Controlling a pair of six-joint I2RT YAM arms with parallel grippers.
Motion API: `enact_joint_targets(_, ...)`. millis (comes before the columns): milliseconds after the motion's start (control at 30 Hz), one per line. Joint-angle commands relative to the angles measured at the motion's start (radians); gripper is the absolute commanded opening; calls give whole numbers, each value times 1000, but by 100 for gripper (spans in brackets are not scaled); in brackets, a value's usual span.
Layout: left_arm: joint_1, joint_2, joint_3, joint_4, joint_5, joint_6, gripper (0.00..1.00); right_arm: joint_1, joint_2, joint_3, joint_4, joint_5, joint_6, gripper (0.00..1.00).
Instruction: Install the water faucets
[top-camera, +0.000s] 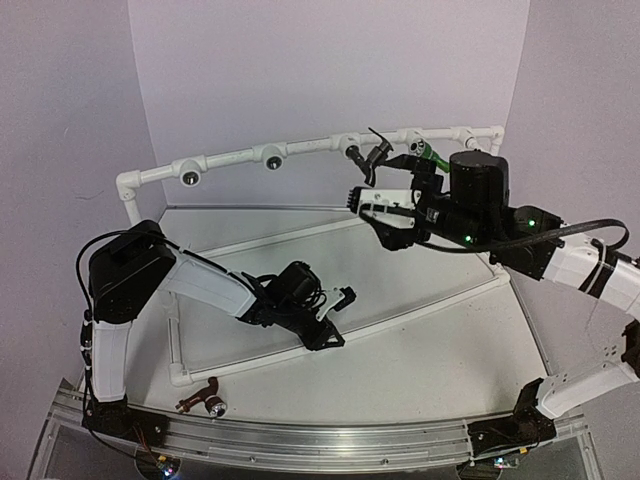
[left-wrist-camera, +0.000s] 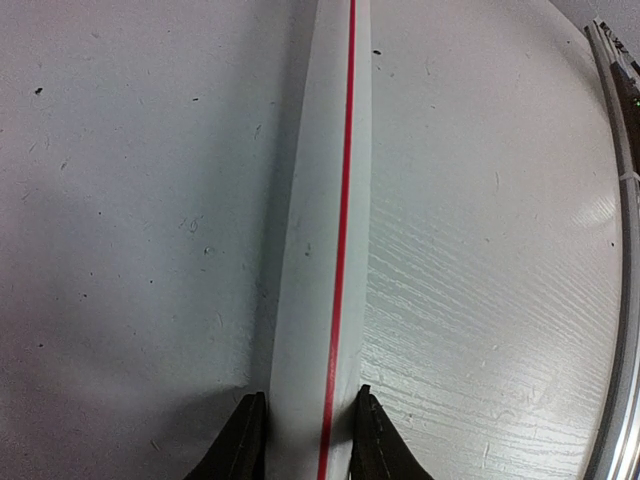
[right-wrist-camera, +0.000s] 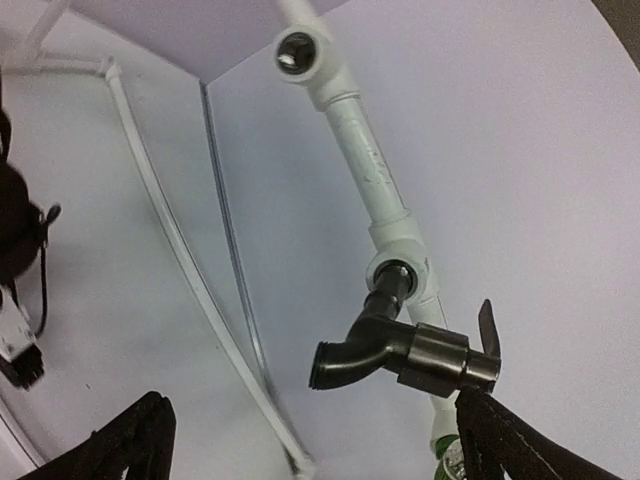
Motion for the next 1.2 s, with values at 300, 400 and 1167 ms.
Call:
enact_joint_targets(300, -10, 136, -70, -289, -17, -87, 7, 8, 126, 53, 220, 120, -781, 95)
enact_joint_targets(400, -10, 135, -73, -289, -22, -86, 7, 7, 167, 106, 224, 149, -812, 90)
enact_joint_targets(1167, -9, 135, -75, -290, -21, -86, 7, -48, 329, 111, 390, 302, -532, 31)
